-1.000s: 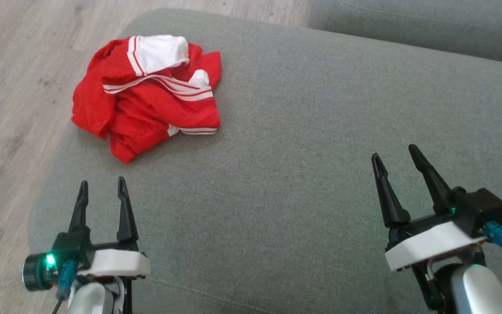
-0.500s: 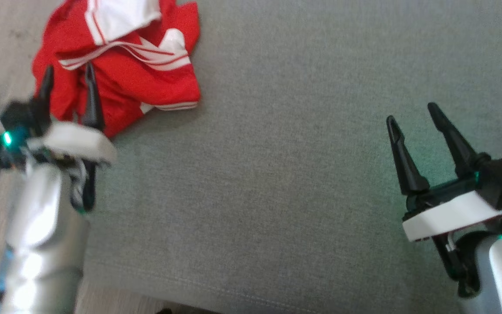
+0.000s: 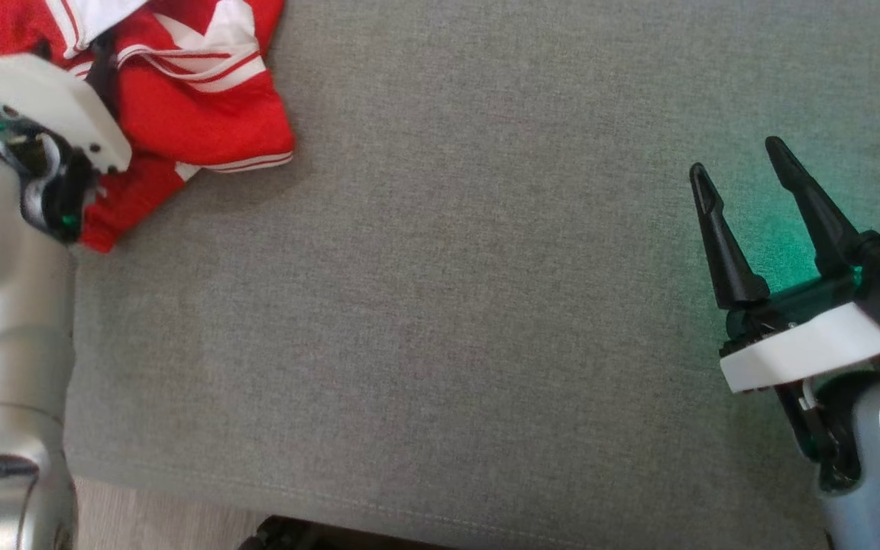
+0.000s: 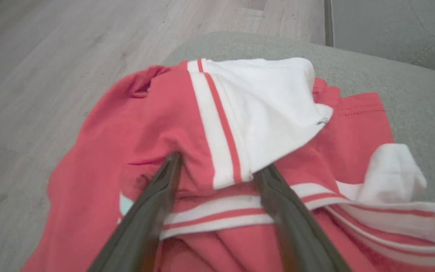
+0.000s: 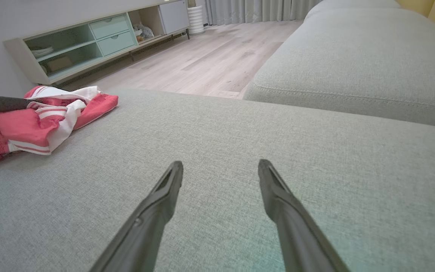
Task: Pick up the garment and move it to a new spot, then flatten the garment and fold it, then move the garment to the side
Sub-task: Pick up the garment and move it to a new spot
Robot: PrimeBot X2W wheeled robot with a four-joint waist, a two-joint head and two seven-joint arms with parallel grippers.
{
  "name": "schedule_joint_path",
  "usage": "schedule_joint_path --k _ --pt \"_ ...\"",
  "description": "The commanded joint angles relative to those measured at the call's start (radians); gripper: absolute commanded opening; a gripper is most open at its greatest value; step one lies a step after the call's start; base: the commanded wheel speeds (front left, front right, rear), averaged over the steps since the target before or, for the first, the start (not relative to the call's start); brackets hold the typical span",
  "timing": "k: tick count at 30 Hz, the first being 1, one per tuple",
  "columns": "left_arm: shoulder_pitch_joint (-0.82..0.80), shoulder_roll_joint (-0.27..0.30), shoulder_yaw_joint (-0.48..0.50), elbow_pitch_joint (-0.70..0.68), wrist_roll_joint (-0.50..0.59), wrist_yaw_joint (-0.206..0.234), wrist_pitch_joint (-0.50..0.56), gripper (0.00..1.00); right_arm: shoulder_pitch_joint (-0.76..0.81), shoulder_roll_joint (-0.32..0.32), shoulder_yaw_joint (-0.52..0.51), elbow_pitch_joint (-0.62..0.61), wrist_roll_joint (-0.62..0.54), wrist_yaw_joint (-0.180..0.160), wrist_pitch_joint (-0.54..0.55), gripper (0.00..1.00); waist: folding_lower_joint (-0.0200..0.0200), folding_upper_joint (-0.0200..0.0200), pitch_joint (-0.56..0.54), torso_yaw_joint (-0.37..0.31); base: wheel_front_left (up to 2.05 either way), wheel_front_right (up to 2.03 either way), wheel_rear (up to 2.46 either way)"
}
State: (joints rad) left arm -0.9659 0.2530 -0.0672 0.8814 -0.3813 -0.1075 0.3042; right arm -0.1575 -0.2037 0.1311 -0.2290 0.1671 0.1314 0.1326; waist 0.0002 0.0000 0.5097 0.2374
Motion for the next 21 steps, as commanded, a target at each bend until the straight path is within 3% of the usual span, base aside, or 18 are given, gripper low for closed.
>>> schedule_joint_path --k 1,2,10,21 --pt "-0.047 0.065 0.013 -0.005 -0.016 -0.01 0.03 0.37 -0.024 -0.014 0.024 -0.041 0.009 -0.001 0.006 1.0 -0.0002 0.0 0.013 -0.005 0.0 0.0 0.0" --pt "-0.057 0.067 0.009 0.003 -0.021 -0.012 0.037 0.0 -0.026 -0.015 0.024 -0.041 0.01 -0.001 0.007 1.0 -0.0002 0.0 0.016 -0.006 0.0 0.0 0.0" --pt "-0.094 0.105 -0.022 0.0 0.017 -0.01 -0.095 0.0 -0.025 -0.011 0.014 -0.026 0.024 -0.001 -0.005 1.0 -0.0002 0.0 -0.007 -0.012 0.0 0.0 0.0" --pt "-0.036 0.137 -0.017 -0.176 0.065 0.063 -0.379 0.0 0.03 0.044 -0.009 0.011 0.011 -0.001 -0.048 1.0 -0.0002 0.0 -0.188 -0.018 0.0 0.0 0.0"
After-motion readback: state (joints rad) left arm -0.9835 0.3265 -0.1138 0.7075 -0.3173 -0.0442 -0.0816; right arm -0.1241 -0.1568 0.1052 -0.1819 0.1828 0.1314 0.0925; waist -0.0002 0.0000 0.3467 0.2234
